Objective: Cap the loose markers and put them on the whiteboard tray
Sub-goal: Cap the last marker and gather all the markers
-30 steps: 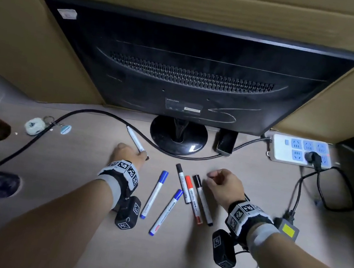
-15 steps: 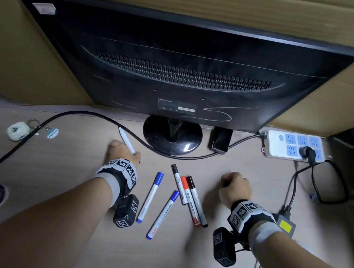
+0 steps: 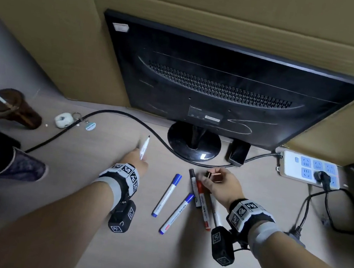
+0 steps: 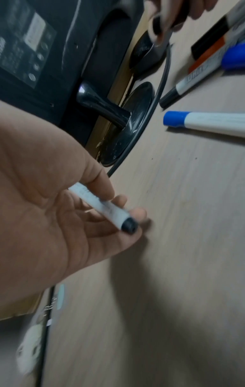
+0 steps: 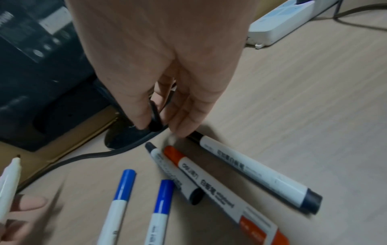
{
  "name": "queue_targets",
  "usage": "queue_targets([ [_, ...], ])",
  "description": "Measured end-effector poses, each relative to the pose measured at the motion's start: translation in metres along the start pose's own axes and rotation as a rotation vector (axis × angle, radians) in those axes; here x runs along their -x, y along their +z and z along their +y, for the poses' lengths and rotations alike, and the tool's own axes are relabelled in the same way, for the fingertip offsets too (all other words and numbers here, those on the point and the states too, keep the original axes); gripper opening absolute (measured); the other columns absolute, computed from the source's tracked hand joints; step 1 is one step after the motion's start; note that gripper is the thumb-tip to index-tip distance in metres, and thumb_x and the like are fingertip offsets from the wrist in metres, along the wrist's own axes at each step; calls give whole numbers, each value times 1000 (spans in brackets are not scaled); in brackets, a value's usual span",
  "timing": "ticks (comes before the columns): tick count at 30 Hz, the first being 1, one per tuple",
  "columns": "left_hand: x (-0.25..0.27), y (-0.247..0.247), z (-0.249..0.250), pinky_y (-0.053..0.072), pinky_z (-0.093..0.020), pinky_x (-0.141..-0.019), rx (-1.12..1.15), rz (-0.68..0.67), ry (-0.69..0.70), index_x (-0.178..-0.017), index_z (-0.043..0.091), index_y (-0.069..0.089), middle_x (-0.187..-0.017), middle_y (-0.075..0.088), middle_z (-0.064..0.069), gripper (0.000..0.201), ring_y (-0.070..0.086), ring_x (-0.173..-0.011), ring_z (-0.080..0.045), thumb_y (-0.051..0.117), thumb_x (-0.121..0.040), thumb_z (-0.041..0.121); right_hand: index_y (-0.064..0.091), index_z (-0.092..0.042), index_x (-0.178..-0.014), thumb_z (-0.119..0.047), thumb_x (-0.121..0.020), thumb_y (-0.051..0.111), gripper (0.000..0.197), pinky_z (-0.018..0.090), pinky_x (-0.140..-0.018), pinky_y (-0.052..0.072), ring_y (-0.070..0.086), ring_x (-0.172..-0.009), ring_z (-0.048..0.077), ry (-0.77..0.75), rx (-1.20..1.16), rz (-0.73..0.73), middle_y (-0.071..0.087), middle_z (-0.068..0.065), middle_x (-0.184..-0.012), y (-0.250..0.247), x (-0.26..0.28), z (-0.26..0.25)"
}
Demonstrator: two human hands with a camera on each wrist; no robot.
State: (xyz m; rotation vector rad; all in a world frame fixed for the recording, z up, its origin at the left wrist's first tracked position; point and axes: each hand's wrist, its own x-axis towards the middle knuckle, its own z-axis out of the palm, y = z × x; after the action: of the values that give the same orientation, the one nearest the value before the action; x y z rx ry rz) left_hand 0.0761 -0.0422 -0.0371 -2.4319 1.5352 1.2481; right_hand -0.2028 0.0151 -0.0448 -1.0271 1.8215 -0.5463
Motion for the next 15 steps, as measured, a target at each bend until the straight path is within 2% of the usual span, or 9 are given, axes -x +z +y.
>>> queue_targets([
  [2,13,0,-1,52,-33,-82,-16,-38,49,-119,28,65,-118,70,-4,26,66,-92,-27,48,-99,23,67,-26,-87,-44,-62,88,37,45,-89,61,75,-82,22,-10,-60,-34,76,-3,-81,-1,1,2],
  [3,21,0,-1,51,-33,-84,-26,-54,70,-104,34,68,-115,70,-3,22,64,-92,-27,48,-97,27,66,-25,-85,-41,-60,88,36,50,-90,61,74,-81,25,-25,-88,-42,74,-3,-81,-2,4,-1],
  [5,36,2,0,46,-39,-94,-91,-56,87,-82,41,66,-104,69,0,19,57,-98,-26,48,-88,36,64,-21,-84,-20,-69,86,27,54,-91,60,69,-78,27,-63,-130,-60,68,1,-81,-5,17,-10],
  [7,50,6,3,35,-42,-104,-162,-65,118,-78,39,64,-103,64,4,21,44,-106,-25,46,-88,44,65,-16,-85,-3,-80,82,22,51,-87,61,68,-76,23,-116,-185,-88,64,4,-81,-10,28,-16],
  [9,63,10,7,30,-43,-111,-156,-81,156,-79,39,66,-108,62,7,34,42,-112,-24,37,-90,54,68,-7,-91,4,-89,75,13,38,-77,66,73,-72,19,-154,-309,-147,63,8,-82,-17,40,-20],
  [11,72,14,10,33,-43,-113,-139,-80,193,-77,42,68,-112,64,4,39,47,-118,-24,35,-90,58,70,0,-97,-3,-93,73,6,28,-68,64,73,-68,19,-178,-382,-156,59,13,-80,-24,52,-26],
  [13,81,18,13,36,-42,-111,-152,-81,214,-75,46,68,-114,64,-2,37,49,-118,-25,37,-90,60,73,-2,-94,-20,-94,75,17,26,-64,60,67,-66,19,-198,-368,-129,62,14,-77,-30,60,-27],
  [15,89,21,17,39,-42,-109,-148,-74,243,-74,49,68,-109,64,-2,37,51,-115,-27,38,-91,61,72,-7,-86,-33,-93,75,27,26,-62,57,63,-60,15,-212,-344,-125,67,8,-72,-36,66,-27],
])
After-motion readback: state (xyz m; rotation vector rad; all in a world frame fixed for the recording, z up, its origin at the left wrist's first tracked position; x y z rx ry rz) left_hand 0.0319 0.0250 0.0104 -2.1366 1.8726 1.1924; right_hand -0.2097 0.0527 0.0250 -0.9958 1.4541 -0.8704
